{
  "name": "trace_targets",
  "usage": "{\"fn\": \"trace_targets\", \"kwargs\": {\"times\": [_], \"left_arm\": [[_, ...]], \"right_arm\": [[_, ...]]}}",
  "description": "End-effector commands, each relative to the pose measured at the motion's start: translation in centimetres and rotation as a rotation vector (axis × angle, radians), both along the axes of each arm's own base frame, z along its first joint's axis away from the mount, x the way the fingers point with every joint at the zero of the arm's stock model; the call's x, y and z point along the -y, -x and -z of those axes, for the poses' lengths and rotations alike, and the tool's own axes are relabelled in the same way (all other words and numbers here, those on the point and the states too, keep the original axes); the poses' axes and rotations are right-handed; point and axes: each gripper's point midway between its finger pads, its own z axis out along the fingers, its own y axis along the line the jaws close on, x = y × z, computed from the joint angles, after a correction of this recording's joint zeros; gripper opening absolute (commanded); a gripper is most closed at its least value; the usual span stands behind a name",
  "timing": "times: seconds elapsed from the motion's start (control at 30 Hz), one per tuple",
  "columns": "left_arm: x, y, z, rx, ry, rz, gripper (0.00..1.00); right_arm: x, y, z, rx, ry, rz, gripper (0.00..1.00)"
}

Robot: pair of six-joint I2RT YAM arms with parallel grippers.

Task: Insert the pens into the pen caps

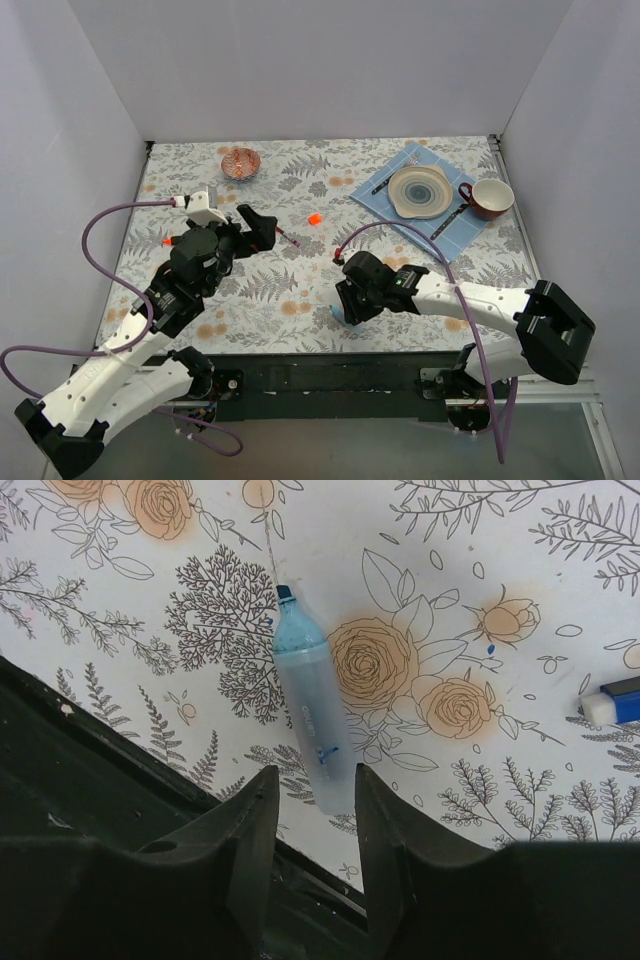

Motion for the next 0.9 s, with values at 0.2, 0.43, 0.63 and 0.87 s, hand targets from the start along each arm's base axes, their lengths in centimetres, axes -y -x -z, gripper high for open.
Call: {"fn": "trace_targets", "kwargs": {"times": [0.2,0.43,0.63,0.87], "left_arm": [[1.2,1.4,2.8,-0.150,0.025,0.059,0.98],[2.8,2.0,6.7,-0.331,0.051,0.084,0.98],[4.6,3.5,9.0,-0.409,0.184,0.150,0.98],[6.2,5.1,13.9,-0.538,0.295,0.195,0.93]], "right_arm": [[-0.1,0.4,1.4,0.047,0.064,-0.011,0.38],[0.8,1.2,3.3,0.053,0.133,-0.008,0.37],[1.0,2.0,4.7,0.043,0.162,0.005,0.36],[1.6,1.9,5.4,0.068,0.174,0.068,0.33]]}}
